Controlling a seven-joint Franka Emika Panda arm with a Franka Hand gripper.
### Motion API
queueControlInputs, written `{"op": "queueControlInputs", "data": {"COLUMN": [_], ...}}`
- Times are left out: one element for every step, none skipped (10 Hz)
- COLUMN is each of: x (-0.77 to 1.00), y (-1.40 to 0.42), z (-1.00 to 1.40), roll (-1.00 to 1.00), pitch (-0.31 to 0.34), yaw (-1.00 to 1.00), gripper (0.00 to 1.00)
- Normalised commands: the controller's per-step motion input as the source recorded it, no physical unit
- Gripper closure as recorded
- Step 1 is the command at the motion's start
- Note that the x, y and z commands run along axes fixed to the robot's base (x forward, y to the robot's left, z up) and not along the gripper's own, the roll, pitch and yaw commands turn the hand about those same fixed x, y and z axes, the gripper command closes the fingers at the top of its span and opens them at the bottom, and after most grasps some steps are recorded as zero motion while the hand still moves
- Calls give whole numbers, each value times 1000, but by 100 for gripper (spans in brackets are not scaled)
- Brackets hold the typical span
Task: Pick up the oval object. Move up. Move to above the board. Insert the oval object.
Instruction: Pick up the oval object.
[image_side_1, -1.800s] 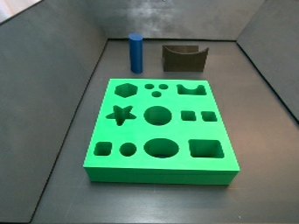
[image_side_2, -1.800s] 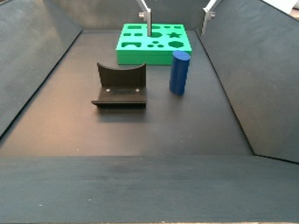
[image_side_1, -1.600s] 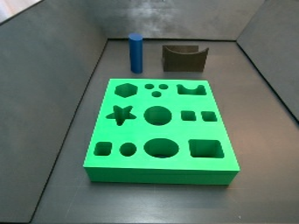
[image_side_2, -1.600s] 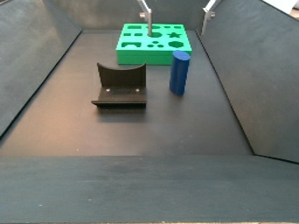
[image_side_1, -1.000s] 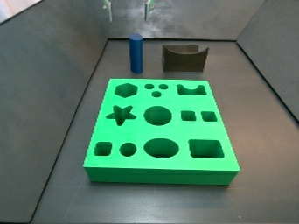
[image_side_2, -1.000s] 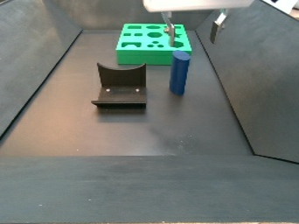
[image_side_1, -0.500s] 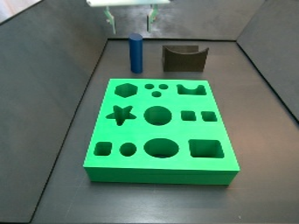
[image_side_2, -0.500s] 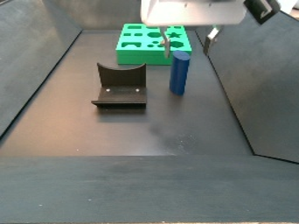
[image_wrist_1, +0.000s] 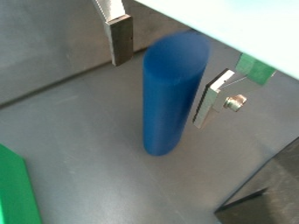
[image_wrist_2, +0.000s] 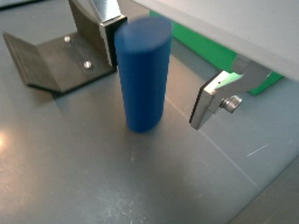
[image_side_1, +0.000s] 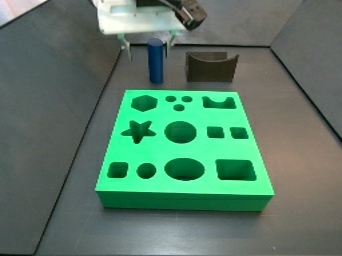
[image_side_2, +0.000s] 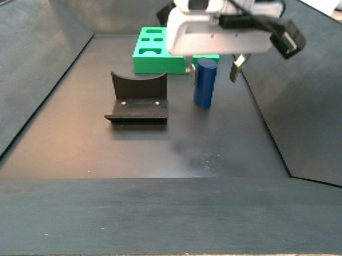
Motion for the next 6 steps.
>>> {"op": "queueControlInputs", "data": {"x": [0,0,0,0,0,0], "y": [0,0,0,0,0,0], "z": [0,0,0,0,0,0], "roll": [0,0,0,0,0,0], "pitch": [0,0,0,0,0,0], "yaw": [0,0,0,0,0,0], "gripper": [0,100,100,100,100,100]}}
